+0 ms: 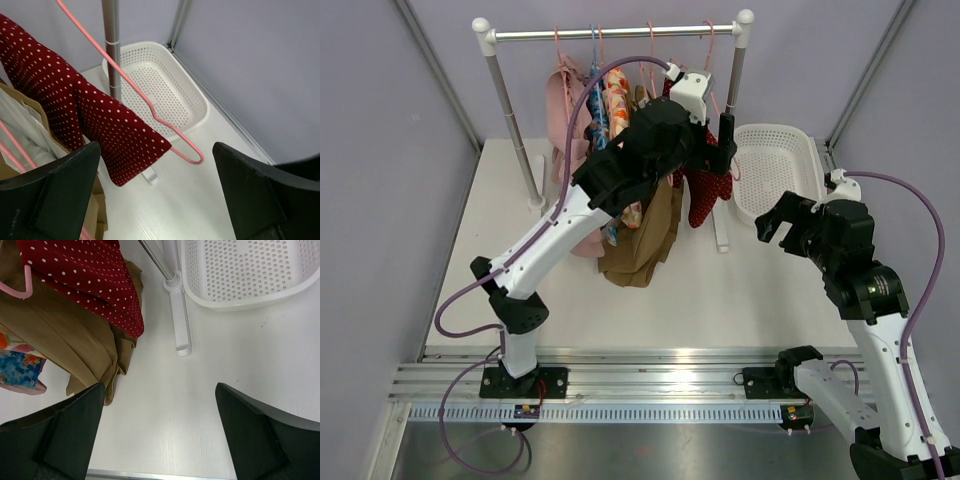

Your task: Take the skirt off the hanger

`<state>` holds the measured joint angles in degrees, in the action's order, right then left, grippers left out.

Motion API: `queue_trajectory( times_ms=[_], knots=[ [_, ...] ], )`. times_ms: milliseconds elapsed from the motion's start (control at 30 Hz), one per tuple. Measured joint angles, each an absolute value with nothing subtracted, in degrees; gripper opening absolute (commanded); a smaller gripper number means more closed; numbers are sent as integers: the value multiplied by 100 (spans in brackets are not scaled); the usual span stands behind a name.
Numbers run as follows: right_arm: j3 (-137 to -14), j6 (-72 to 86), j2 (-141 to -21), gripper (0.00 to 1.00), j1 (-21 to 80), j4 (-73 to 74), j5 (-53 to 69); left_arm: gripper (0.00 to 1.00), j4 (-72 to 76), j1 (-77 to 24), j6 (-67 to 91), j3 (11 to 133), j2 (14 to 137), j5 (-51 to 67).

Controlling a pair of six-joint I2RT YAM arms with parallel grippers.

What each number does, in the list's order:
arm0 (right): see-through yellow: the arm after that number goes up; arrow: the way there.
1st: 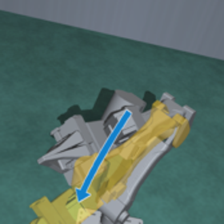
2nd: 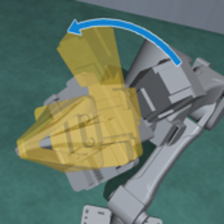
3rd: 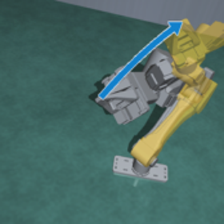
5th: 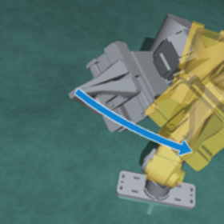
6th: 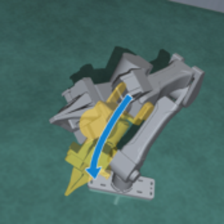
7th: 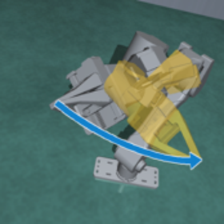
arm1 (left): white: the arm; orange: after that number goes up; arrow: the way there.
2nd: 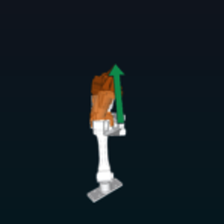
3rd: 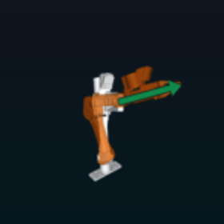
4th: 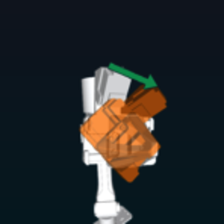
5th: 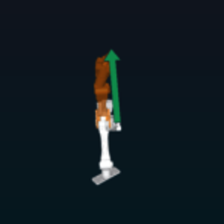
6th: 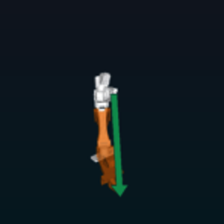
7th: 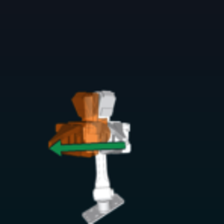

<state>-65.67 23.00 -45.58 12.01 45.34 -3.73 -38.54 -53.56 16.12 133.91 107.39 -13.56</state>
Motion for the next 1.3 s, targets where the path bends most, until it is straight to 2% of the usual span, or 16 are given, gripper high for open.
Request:
queue_trajectory(
  times_ms=[267, 600, 633, 700, 733, 767, 867, 967, 1133, 1300],
  knots=[
    [-6519, 2265, -4342, 99, 1201, 4657, -342, 99, -3164, -5339, 1684, 13594, 11039, -1852],
    [-6403, 2241, -3953, 100, 1201, 4921, -333, 99, -2488, -5288, 1894, 13904, 12127, -2027],
    [-6375, 2237, -3903, 100, 1201, 4967, -336, 84, -2429, -5280, 1918, 13917, 12232, -2038],
    [-6331, 2226, -3817, 99, 1201, 5037, -336, 64, -2357, -5262, 1994, 13917, 12366, -2047],
    [-6322, 2224, -3793, 99, 1201, 5070, -336, 50, -2318, -5256, 2005, 13917, 12403, -2053],
    [-6307, 2224, -3760, 99, 1201, 5096, -336, 32, -2292, -5253, 2034, 13917, 12427, -2071],
    [-6292, 2224, -3686, 100, 1201, 5137, -327, 10, -2283, -5256, 2141, 13911, 12422, -2191],
    [-6292, 2220, -3677, 100, 1201, 5133, -209, 0, -2318, -5231, 2150, 13793, 12355, -2331],
    [-6311, 2139, -4040, 99, 1201, 4816, 506, 0, -2620, -5236, 2078, 13504, 11981, -2408],
    [-6604, 2147, -5081, 99, 1203, 4182, 834, 0, -3041, -5345, 2021, 13321, 11391, -2593]
  ],
)
